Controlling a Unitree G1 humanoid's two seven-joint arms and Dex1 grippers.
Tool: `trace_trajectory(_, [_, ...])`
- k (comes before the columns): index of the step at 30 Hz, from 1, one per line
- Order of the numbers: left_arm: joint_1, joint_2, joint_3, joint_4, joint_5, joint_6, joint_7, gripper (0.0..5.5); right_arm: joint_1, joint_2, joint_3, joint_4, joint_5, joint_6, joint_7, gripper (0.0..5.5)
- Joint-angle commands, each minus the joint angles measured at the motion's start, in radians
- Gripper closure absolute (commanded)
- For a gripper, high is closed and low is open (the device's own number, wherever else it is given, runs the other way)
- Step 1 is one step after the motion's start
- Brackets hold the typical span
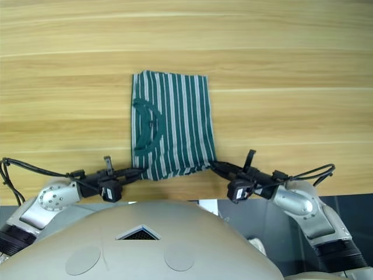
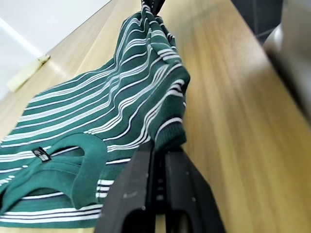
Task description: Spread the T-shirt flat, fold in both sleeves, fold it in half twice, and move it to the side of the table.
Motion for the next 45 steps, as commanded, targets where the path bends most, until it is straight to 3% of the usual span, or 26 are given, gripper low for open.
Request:
trace_trajectory(1, [-0.058, -0.073, 0.048, -0.042, -0.038, 0.059, 0.046, 5.44, -0.013, 0.005, -0.03, -0.048, 0.088, 0.036, 0.009, 5.4])
trace_trajectory(14, [-0.332, -0.22, 0.148, 0.079, -0.035, 0.244, 0.114, 5.44, -0.436, 0.235, 0.002, 0.043, 0.016, 0.25, -0.08, 5.4])
trace_trajectory(32, [-0.712, -0.34, 0.11, 0.556, 0.062, 0.196, 0.16, 5.44, -0.776, 0.408, 0.086, 0.382, -0.164, 0.355, -0.198, 5.4])
trace_trajectory(34, [-0.749, -0.353, 0.104, 0.604, 0.065, 0.187, 0.154, 5.44, -0.815, 0.422, 0.095, 0.432, -0.184, 0.364, -0.218, 4.95])
trace_trajectory(35, [-0.765, -0.36, 0.105, 0.625, 0.061, 0.187, 0.152, 5.09, -0.829, 0.423, 0.1, 0.451, -0.193, 0.362, -0.223, 4.81])
trace_trajectory(45, [-0.989, -0.412, 0.122, 0.969, 0.091, 0.13, 0.255, 3.58, -1.07, 0.515, 0.137, 0.81, -0.253, 0.345, -0.363, 3.1])
